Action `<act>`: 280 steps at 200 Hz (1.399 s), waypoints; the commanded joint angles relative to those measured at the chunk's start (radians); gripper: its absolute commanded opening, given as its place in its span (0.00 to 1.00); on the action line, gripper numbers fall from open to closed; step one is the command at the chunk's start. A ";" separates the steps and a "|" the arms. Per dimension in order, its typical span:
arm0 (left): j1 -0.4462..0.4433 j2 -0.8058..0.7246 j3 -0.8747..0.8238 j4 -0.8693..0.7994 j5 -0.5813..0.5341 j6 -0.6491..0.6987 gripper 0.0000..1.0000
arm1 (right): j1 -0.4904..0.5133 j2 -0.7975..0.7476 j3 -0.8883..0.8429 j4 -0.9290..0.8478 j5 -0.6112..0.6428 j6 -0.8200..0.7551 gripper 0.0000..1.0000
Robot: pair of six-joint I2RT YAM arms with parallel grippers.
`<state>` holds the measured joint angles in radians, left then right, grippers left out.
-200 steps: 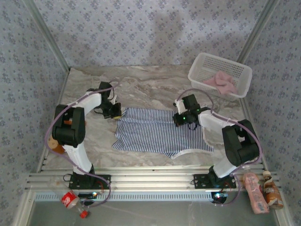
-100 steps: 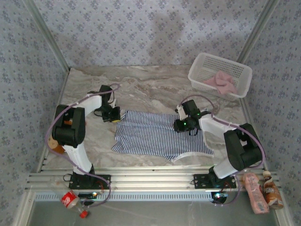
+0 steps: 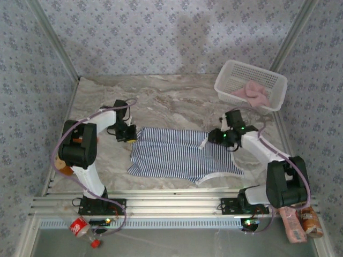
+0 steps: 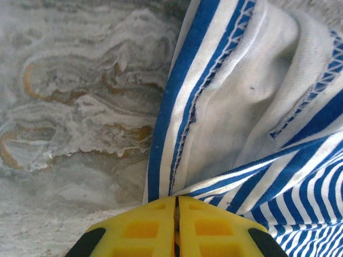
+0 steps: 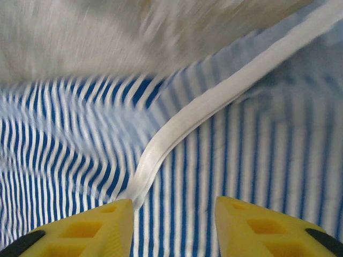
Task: Fold and stack the tank tops
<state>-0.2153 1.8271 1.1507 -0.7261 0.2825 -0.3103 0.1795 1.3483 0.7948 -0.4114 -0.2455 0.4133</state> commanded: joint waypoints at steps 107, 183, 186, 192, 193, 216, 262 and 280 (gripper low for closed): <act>-0.004 -0.003 -0.033 -0.035 -0.024 0.054 0.10 | -0.114 0.326 0.222 0.118 0.184 0.249 0.53; 0.004 0.011 -0.023 -0.036 -0.016 0.057 0.10 | -0.161 0.343 0.135 0.150 0.194 0.224 0.42; 0.004 0.012 -0.021 -0.038 -0.016 0.057 0.10 | -0.162 0.347 0.137 0.156 0.195 0.224 0.40; 0.004 0.013 -0.019 -0.040 -0.016 0.059 0.10 | -0.166 0.356 0.143 0.161 0.193 0.224 0.37; 0.004 0.013 -0.019 -0.040 -0.016 0.059 0.10 | -0.166 0.357 0.144 0.163 0.192 0.225 0.37; 0.004 0.007 -0.023 -0.047 -0.021 0.059 0.10 | -0.169 0.351 0.144 0.172 0.198 0.224 0.26; 0.007 0.010 -0.022 -0.059 -0.029 0.068 0.10 | -0.181 0.251 0.053 0.184 0.196 0.224 0.15; 0.007 0.018 -0.015 -0.062 -0.023 0.066 0.10 | -0.183 0.225 0.030 0.192 0.181 0.225 0.13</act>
<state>-0.2157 1.8271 1.1355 -0.7364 0.2760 -0.2646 0.0055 1.6226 0.8543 -0.2268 -0.0666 0.6365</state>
